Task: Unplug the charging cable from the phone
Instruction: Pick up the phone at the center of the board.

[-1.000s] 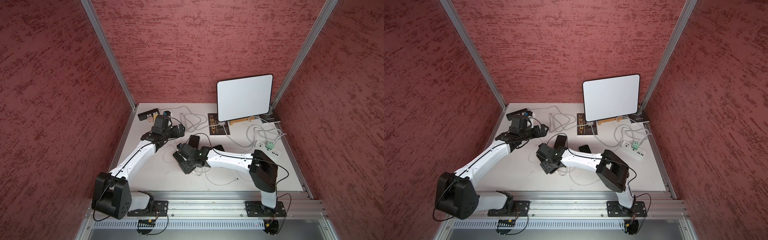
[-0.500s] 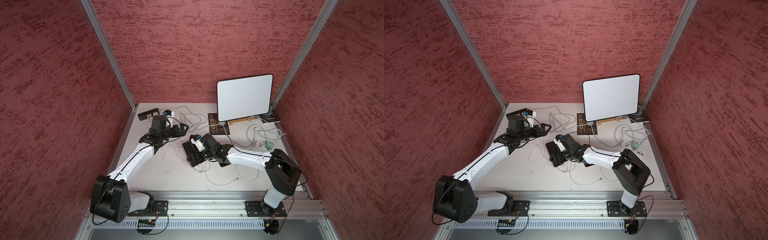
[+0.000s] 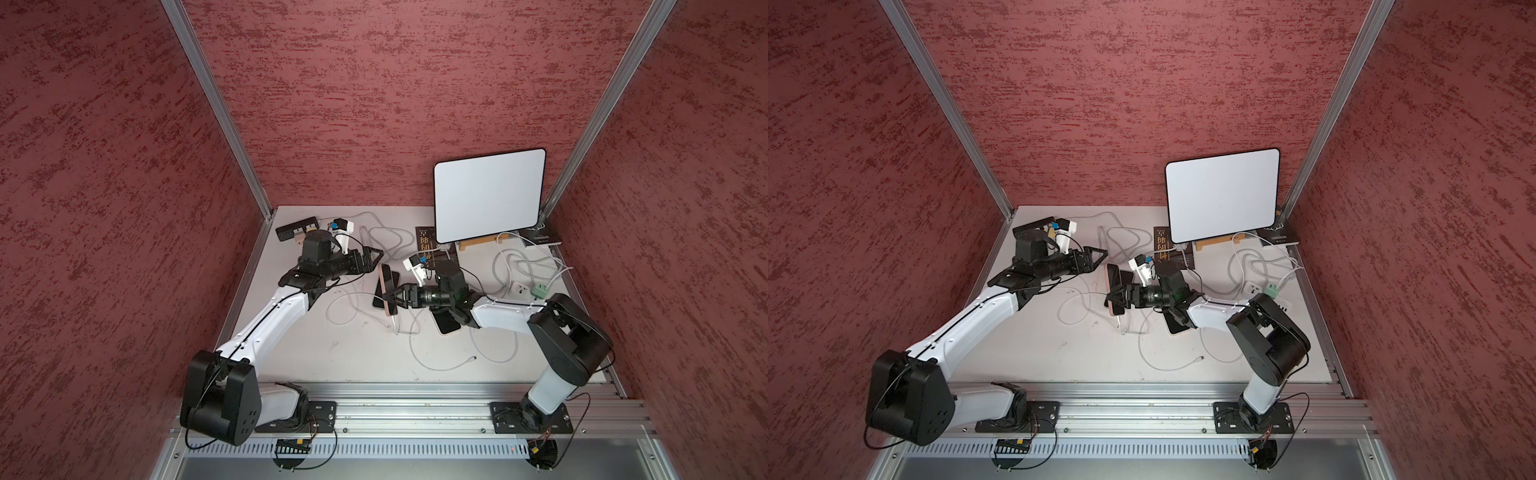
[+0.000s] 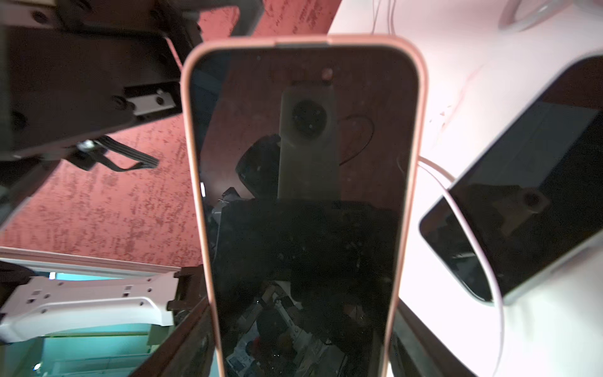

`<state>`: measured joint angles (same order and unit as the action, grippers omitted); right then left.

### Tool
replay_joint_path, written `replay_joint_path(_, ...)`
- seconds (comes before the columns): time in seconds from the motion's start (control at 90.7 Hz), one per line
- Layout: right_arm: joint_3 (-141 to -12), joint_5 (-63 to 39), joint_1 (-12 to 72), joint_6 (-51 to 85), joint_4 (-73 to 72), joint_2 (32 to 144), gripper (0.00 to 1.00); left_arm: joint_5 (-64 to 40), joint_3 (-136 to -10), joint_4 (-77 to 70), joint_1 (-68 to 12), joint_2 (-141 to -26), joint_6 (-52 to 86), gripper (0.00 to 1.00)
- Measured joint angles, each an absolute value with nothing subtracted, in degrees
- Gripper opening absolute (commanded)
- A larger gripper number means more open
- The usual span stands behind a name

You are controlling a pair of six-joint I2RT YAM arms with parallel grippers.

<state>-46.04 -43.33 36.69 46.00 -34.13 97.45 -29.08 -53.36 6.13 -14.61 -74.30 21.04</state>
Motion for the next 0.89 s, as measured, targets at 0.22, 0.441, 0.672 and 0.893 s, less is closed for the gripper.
replay_joint_path(0.22,-43.5,-47.1,34.1,48.9,-38.9,96.4,0.16,-33.7,-52.9,3.3,-14.6,-74.4,22.3,1.0)
replay_joint_path(0.441,-41.8,-50.9,32.7,48.6,-39.6,91.2,0.17,-41.4,-51.8,-2.3,-14.5,-75.3,25.0,1.0)
replay_joint_path(0.672,-41.8,-54.1,32.4,48.0,-40.5,88.4,0.18,-50.9,-48.9,-11.6,-14.5,-75.8,29.2,1.0)
replay_joint_path(0.893,-41.7,-56.4,32.4,48.3,-42.6,88.3,0.19,-57.3,-48.6,-17.6,-15.5,-77.0,30.5,1.0)
